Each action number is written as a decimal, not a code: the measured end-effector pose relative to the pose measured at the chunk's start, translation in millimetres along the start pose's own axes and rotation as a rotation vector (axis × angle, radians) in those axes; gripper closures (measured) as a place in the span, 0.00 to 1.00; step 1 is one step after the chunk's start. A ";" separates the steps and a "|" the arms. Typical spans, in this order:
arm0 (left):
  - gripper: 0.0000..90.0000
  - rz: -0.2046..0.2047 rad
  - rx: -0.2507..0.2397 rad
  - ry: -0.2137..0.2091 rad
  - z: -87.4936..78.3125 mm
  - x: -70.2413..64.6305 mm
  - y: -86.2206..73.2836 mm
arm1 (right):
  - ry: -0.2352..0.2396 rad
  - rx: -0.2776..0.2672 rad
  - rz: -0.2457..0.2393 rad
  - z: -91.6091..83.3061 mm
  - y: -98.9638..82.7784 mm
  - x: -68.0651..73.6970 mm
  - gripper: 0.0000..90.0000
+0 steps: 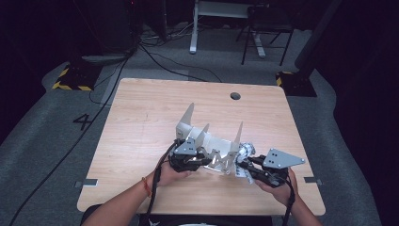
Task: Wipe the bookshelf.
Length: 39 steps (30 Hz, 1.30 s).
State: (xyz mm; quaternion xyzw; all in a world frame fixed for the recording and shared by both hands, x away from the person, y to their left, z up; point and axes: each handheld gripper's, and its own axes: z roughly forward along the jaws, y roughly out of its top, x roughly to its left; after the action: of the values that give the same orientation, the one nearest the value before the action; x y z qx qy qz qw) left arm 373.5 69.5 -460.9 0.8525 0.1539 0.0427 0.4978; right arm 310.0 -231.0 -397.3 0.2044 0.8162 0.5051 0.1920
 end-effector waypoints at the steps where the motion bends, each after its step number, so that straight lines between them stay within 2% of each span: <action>1: 0.82 -0.002 0.001 -0.002 0.2 -0.4 0.1 | 0.009 -0.009 -0.005 -1.3 3.4 3.6 0.88; 6: 0.83 -0.004 -0.001 0.002 1.8 -3.5 0.6 | 0.002 0.005 -0.056 4.4 9.5 18.4 0.88; 11: 0.83 0.002 -0.001 0.003 2.1 -5.8 0.5 | -0.018 0.069 -0.098 24.7 -2.5 28.2 0.89; 14: 0.83 0.000 -0.001 0.002 1.9 -6.1 0.2 | -0.030 0.112 -0.095 42.6 -16.5 29.4 0.89; 17: 0.83 -0.002 -0.003 0.002 1.9 -6.3 0.0 | -0.027 0.100 -0.086 45.1 -19.5 27.0 0.89; 19: 0.83 0.000 -0.006 0.001 2.4 -6.6 0.1 | -0.043 0.115 -0.110 42.7 -17.6 28.0 0.89; 23: 0.84 0.009 -0.008 0.008 4.0 -7.1 0.7 | -0.064 0.099 -0.103 35.4 -13.8 25.1 0.90; 26: 0.84 0.016 -0.005 0.016 4.5 -7.2 1.1 | -0.103 0.033 -0.107 22.4 -4.8 25.6 0.89; 32: 0.84 0.019 -0.002 0.032 5.1 -8.7 1.5 | -0.194 -0.057 -0.124 -7.7 12.5 22.7 0.89; 36: 0.84 0.022 -0.002 0.036 5.8 -8.7 2.0 | -0.210 -0.083 -0.097 -17.8 14.2 21.2 0.89; 39: 0.84 0.027 0.003 0.038 5.5 -8.5 2.6 | -0.216 -0.088 -0.107 -18.4 14.9 23.2 0.89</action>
State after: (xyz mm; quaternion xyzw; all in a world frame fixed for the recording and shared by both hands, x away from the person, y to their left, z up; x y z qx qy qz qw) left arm 367.2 61.1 -460.8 0.8544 0.1516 0.0654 0.4927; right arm 282.9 -226.5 -378.6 0.2050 0.7776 0.5045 0.3143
